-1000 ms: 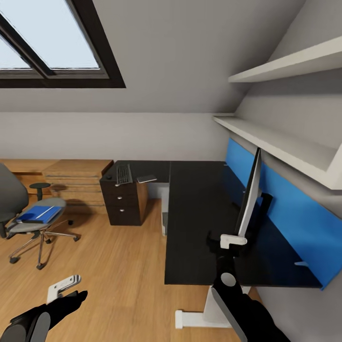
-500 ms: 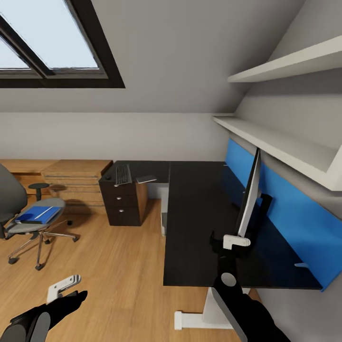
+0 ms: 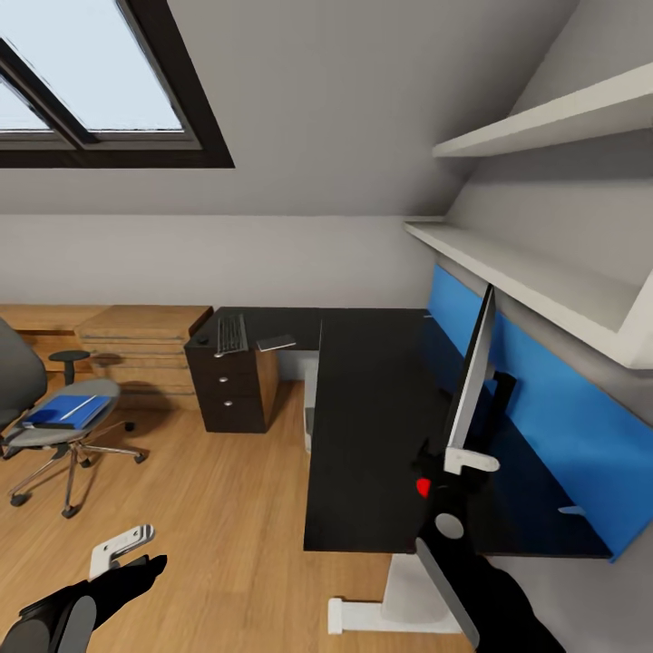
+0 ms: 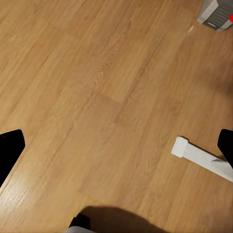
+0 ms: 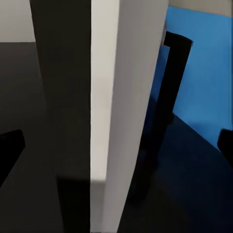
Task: In the bedroom, organize the workspace by keeping the computer under the desk, ensuring the monitor is on the desk, placing the keyboard on the desk next to the monitor, placing the mouse on the desk next to the keyboard, moving the folder from the swivel chair onto the desk next to the mouse, stacking the notebook on top of the folder with the pen on top of the notebook, and positioning the swivel chair next to the desk.
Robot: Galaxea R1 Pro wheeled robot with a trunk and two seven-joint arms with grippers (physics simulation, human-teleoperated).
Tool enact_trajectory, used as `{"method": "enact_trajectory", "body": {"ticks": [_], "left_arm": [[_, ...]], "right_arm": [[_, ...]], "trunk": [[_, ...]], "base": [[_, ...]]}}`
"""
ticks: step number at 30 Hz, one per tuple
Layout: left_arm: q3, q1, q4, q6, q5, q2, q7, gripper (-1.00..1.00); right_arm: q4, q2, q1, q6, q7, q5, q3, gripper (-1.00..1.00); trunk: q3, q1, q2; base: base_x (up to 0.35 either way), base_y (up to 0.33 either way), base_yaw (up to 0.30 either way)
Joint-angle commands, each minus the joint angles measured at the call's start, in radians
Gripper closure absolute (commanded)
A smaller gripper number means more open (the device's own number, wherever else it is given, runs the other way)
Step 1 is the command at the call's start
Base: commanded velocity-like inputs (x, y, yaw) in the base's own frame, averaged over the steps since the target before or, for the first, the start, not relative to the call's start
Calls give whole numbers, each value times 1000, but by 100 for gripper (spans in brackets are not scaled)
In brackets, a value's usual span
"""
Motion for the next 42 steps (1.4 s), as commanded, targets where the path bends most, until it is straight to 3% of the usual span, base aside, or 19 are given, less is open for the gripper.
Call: {"method": "enact_trajectory", "body": {"ticks": [1, 19, 42], "left_arm": [[1, -1, -1, 4, 11, 0, 8, -100], [1, -1, -1, 4, 10, 0, 8, -100], [1, -1, -1, 5, 10, 0, 8, -100]], "right_arm": [[-1, -1, -1, 5, -7, -5, 1, -100], [2, -1, -1, 5, -6, -6, -14, -100], [2, -1, -1, 2, -5, -5, -13, -100]], "trunk": [[-2, 1, -2], [-2, 1, -2], [-2, 1, -2]], "base": [[23, -2, 0], [52, -39, 0], [-30, -209, 0]]}}
